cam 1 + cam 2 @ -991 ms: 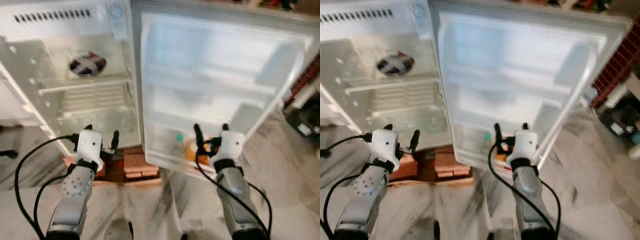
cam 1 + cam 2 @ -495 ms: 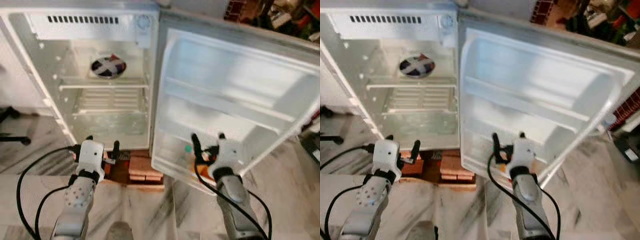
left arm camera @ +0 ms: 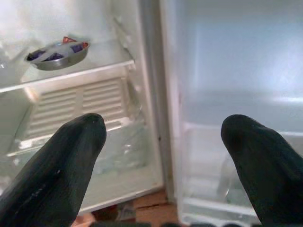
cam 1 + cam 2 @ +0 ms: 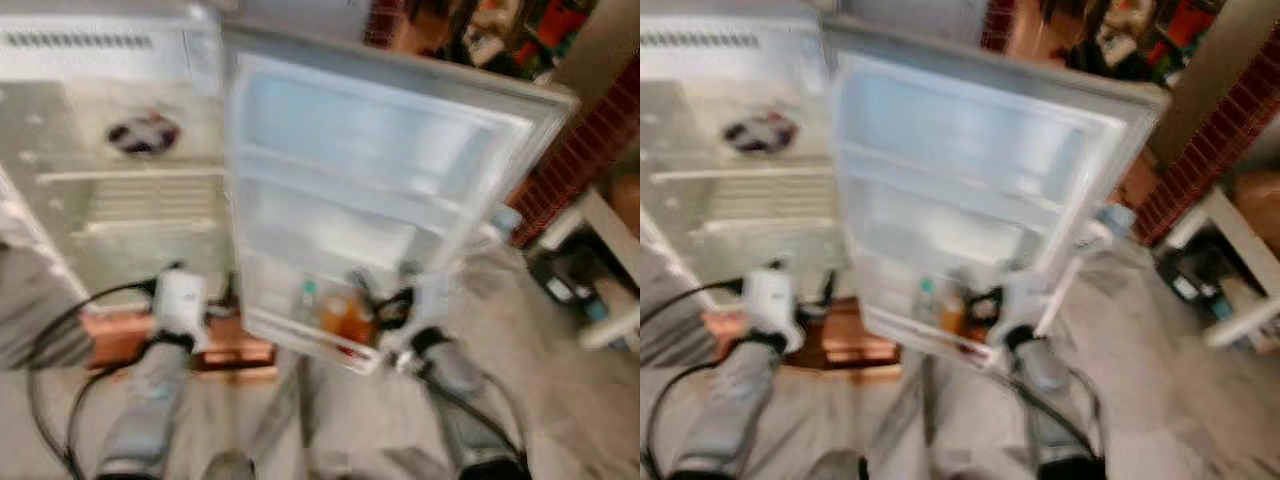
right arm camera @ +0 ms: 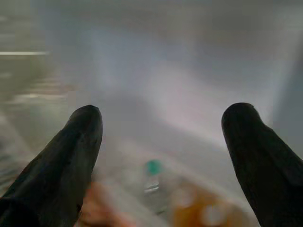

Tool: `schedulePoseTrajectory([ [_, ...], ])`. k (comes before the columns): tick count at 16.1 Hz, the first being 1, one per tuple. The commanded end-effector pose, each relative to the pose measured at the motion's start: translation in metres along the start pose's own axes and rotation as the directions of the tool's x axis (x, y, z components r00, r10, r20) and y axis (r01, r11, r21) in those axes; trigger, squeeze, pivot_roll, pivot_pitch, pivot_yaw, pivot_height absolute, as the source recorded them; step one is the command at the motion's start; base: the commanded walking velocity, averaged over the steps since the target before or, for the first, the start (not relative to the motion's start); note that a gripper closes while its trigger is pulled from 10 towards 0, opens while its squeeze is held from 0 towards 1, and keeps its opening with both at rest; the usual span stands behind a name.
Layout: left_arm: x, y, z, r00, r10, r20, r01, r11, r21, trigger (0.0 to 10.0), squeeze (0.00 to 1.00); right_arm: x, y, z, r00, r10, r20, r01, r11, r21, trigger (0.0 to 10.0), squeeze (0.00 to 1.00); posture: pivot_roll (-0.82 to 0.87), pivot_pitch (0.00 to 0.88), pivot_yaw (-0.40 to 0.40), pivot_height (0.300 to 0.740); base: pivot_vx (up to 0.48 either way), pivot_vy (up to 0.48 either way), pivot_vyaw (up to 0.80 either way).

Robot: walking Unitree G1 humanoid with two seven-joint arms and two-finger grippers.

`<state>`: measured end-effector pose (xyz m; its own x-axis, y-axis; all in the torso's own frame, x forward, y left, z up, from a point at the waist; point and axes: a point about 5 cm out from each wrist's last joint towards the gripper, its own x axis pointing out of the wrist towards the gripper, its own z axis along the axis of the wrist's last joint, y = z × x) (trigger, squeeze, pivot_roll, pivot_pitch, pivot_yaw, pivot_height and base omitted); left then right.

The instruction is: Restocking fridge

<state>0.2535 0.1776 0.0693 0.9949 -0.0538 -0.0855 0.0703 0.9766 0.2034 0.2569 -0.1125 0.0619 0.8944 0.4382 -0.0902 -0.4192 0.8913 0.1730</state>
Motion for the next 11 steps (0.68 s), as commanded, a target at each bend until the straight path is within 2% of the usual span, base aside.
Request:
schedulePoseTrajectory([
  [1,0.001,-0.010,0.001,1.000,-0.026,0.005,0.026,1.000,-0.007,10.0,0.00,-0.009,-0.004,-0.005,0.995,0.086,-0.059,-0.084,0.996,0.034,10.0,0.00,0.12,0.058,-0.063,0.740,0.000,-0.356,0.00],
  [3,0.002,-0.013,0.001,1.000,-0.030,0.002,0.030,1.000,-0.007,10.0,0.00,-0.019,-0.003,-0.008,0.955,0.271,-0.118,-0.262,0.961,0.086,10.0,0.00,0.11,0.058,-0.063,0.740,0.000,-0.319,0.00],
  [5,0.002,-0.014,0.001,0.999,-0.032,0.004,0.032,0.999,-0.003,10.0,0.00,-0.020,-0.015,-0.005,0.952,0.277,-0.131,-0.268,0.960,0.080,10.0,0.00,0.11,0.060,-0.063,0.740,0.000,-0.259,0.00],
  [6,0.002,-0.014,0.001,1.000,-0.030,0.003,0.030,1.000,-0.001,10.0,0.00,-0.016,-0.030,-0.001,0.973,0.196,-0.125,-0.196,0.981,0.014,10.0,0.00,0.11,0.062,-0.066,0.740,0.000,0.000,0.00],
  [7,0.002,-0.014,0.001,1.000,-0.029,0.002,0.029,1.000,-0.002,10.0,0.00,-0.015,-0.033,0.000,0.976,0.180,-0.120,-0.179,0.984,0.019,10.0,0.00,0.11,0.062,-0.066,0.740,0.000,0.000,0.00],
  [8,0.000,-0.014,-0.002,1.000,-0.028,-0.005,0.028,1.000,0.001,10.0,0.00,-0.012,-0.038,0.007,0.983,0.155,-0.095,-0.158,0.987,-0.021,10.0,0.00,0.11,0.055,-0.068,0.740,0.000,0.000,0.00],
  [9,0.000,-0.014,-0.002,1.000,-0.025,-0.007,0.025,1.000,0.001,10.0,0.00,-0.009,-0.041,0.014,0.993,0.105,-0.050,-0.107,0.993,-0.048,10.0,0.00,0.11,0.052,-0.068,0.740,0.000,0.000,0.41],
  [10,0.000,-0.014,-0.003,1.000,-0.017,-0.013,0.016,1.000,-0.013,10.0,0.00,-0.003,-0.046,0.022,1.000,0.006,0.006,-0.005,0.994,-0.110,10.0,0.00,0.12,0.072,-0.075,0.740,0.000,0.000,0.74],
  [11,0.000,-0.012,-0.003,1.000,-0.010,-0.017,0.010,1.000,-0.003,10.0,0.00,0.000,-0.048,0.025,0.999,-0.044,0.030,0.047,0.993,-0.110,10.0,0.00,0.12,0.072,-0.075,0.740,0.000,0.000,0.74],
])
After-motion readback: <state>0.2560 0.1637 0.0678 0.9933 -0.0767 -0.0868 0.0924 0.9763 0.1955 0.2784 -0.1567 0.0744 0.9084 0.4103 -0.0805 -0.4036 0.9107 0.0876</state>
